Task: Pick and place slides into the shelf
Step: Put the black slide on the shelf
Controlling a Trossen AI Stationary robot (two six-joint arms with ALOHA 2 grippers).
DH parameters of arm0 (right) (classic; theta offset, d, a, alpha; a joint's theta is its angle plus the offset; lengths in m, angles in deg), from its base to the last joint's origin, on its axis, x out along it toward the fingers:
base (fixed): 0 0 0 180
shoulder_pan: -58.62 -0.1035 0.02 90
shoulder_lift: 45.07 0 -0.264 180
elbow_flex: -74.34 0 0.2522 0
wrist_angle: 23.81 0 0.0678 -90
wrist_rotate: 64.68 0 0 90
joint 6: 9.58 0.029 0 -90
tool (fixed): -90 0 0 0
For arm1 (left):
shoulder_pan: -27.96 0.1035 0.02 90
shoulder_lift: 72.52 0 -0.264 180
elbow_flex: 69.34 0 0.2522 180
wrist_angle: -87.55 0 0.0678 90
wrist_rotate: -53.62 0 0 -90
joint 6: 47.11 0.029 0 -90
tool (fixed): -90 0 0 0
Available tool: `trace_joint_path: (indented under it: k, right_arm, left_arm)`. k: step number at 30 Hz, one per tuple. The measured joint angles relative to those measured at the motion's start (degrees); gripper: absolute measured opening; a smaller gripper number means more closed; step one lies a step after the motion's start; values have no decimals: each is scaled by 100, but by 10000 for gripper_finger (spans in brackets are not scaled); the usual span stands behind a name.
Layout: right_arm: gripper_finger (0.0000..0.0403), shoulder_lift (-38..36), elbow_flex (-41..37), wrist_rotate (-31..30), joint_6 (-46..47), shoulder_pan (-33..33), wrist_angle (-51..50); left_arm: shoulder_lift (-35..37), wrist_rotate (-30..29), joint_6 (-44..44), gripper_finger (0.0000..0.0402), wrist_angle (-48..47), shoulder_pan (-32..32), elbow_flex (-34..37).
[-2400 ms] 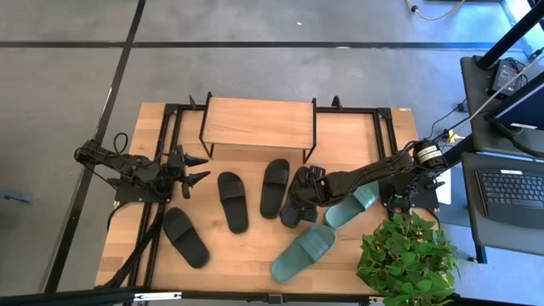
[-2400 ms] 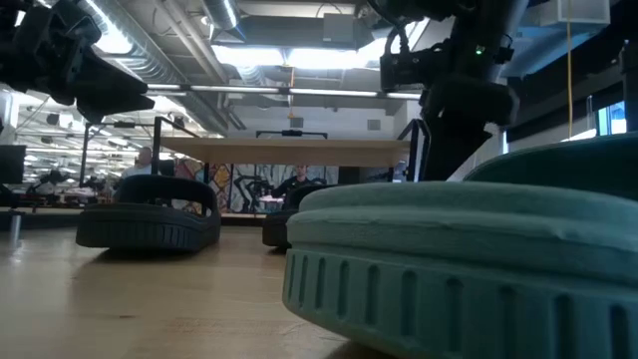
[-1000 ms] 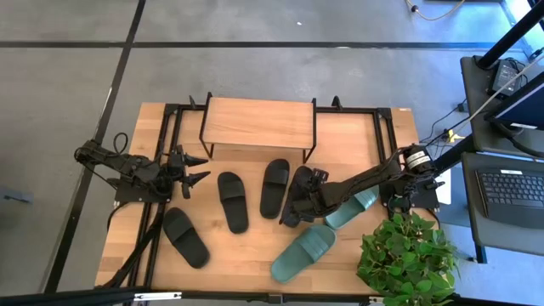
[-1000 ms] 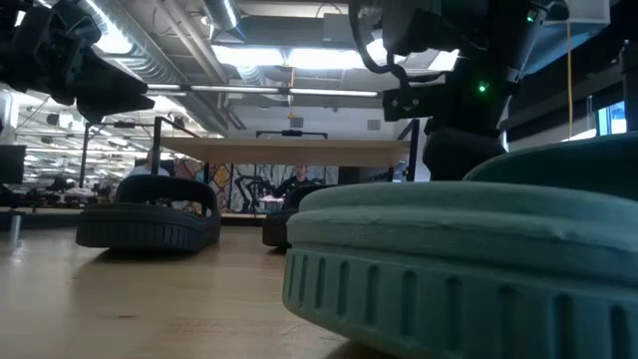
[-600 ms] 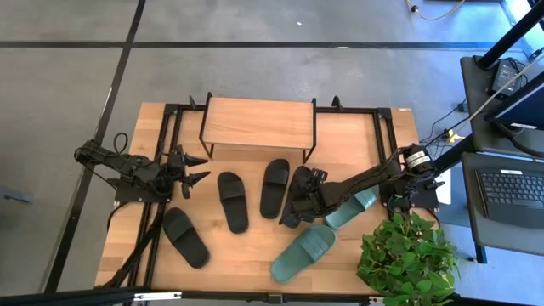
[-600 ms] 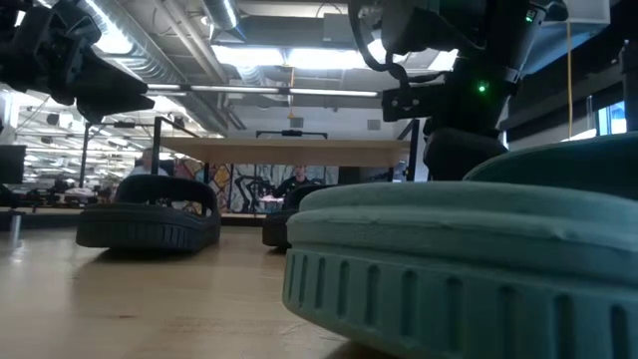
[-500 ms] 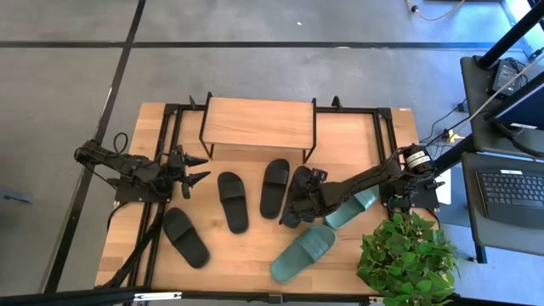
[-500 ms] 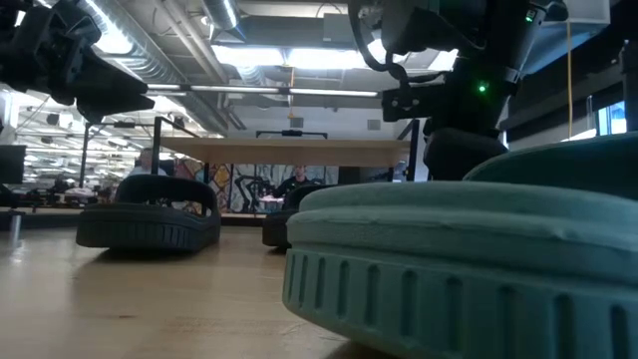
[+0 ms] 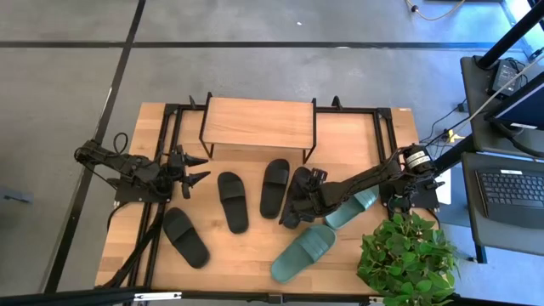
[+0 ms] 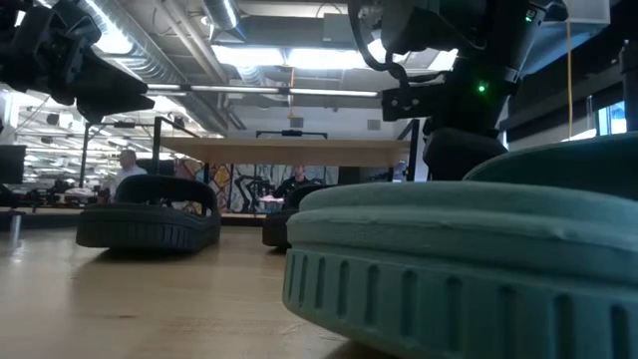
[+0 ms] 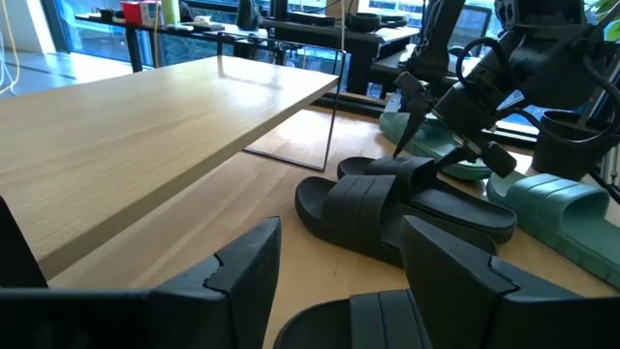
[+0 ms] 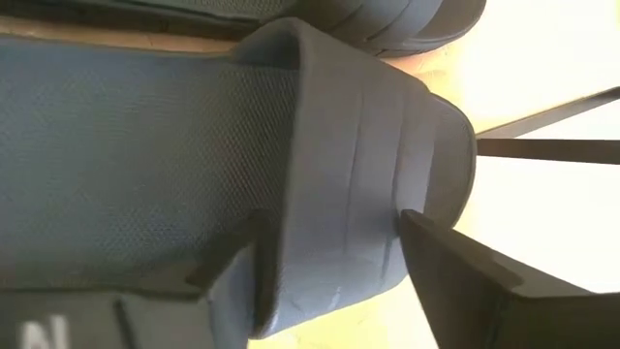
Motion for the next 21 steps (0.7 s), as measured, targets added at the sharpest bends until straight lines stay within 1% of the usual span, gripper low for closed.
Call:
trace_joint_path:
  k: [9, 18, 20, 21]
  right_arm:
    - [116, -4, 0, -5, 2, 0, 1]
    - [36, -4, 1, -23, -2, 0, -11]
    - [17, -4, 97, -21, -39, -7, -178]
    - [14, -4, 193, -3, -145, -9, -287]
  left_arm:
    - [-1, 0, 2, 204, 0, 1, -2]
    - [1, 0, 3, 204, 0, -1, -2]
    - [1, 0, 2, 204, 0, -1, -2]
    - [0, 1, 2, 204, 0, 0, -2]
